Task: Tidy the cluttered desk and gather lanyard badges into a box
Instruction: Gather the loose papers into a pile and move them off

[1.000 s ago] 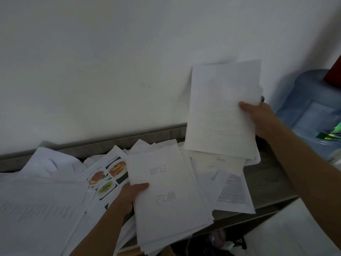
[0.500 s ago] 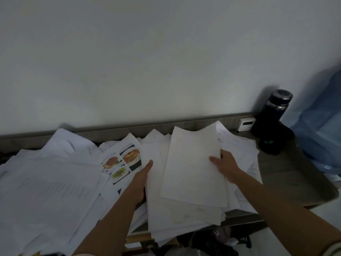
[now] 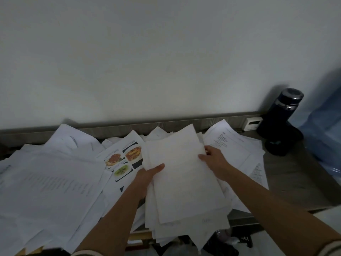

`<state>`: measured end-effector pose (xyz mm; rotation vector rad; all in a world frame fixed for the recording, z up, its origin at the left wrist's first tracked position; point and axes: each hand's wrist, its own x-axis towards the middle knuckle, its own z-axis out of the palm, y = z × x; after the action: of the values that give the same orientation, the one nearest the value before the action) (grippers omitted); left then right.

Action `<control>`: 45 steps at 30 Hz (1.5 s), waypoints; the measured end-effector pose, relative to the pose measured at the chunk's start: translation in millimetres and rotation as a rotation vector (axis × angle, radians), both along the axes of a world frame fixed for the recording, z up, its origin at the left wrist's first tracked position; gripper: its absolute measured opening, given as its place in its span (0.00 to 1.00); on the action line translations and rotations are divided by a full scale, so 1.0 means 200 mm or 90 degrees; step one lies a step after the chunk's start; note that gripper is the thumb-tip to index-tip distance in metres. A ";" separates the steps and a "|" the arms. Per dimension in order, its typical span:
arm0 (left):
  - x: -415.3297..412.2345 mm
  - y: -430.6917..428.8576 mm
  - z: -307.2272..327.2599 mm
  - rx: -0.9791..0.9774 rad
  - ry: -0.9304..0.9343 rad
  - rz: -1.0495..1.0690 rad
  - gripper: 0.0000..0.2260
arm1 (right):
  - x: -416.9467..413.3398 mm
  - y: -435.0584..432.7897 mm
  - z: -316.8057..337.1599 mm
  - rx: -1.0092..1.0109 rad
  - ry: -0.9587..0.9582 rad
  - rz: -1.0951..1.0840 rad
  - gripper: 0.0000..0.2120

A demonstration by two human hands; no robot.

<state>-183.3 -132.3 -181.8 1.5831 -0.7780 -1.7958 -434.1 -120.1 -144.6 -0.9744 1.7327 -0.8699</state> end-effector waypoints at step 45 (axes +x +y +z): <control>-0.03 -0.03 -0.02 0.004 0.081 0.156 0.28 | -0.08 0.02 0.16 -0.055 0.196 0.125 0.05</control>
<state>-188.5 -137.4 -186.5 1.4814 -0.4959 -1.7018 -449.8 -115.5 -111.8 -1.3700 1.8253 -0.6996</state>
